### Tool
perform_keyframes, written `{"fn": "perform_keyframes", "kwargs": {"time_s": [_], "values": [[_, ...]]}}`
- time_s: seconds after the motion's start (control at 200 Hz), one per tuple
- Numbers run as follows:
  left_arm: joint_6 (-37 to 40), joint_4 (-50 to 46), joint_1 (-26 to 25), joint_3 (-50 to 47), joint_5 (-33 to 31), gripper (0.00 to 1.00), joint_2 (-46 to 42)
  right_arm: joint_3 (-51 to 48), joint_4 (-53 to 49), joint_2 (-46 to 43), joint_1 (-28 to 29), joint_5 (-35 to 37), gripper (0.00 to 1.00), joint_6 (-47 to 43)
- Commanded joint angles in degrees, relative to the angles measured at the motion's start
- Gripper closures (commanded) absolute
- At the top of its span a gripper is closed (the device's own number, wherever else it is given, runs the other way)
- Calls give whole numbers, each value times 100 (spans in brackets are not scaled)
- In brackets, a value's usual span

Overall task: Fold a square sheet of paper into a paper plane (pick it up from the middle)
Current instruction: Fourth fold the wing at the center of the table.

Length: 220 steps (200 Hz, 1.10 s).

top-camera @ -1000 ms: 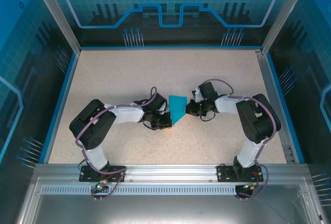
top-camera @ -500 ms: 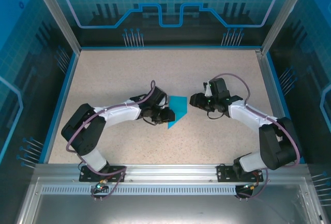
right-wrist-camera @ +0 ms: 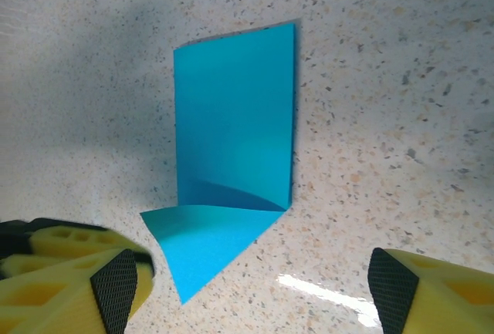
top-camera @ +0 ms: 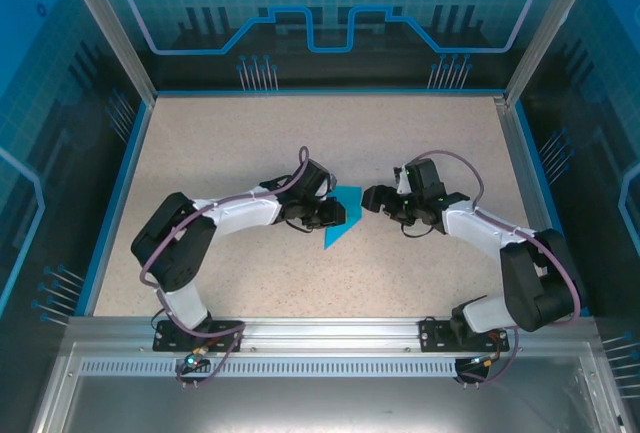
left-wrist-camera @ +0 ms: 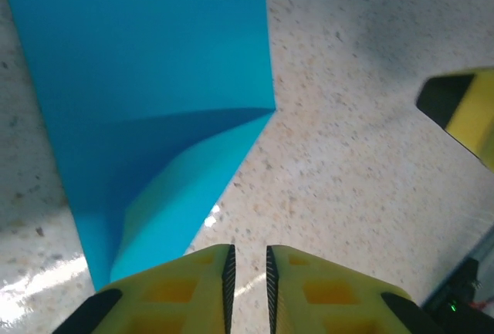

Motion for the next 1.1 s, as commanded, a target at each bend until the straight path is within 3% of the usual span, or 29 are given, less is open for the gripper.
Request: {"fn": "perform_keyframes", "kwargs": {"time_s": [0.0, 0.345, 0.67, 1.095], "values": [[33, -289, -23, 192, -680, 83, 154, -52, 194, 238, -41, -323, 19, 191], [-175, -340, -15, 213, -1266, 90, 570, 231, 433, 943, 177, -787, 26, 390], [-472, -315, -14, 121, -1287, 94, 761, 645, 239, 1539, 385, -890, 39, 523], [-525, -560, -3, 165, -1375, 94, 850, 823, 85, 1786, 438, -801, 41, 835]]}}
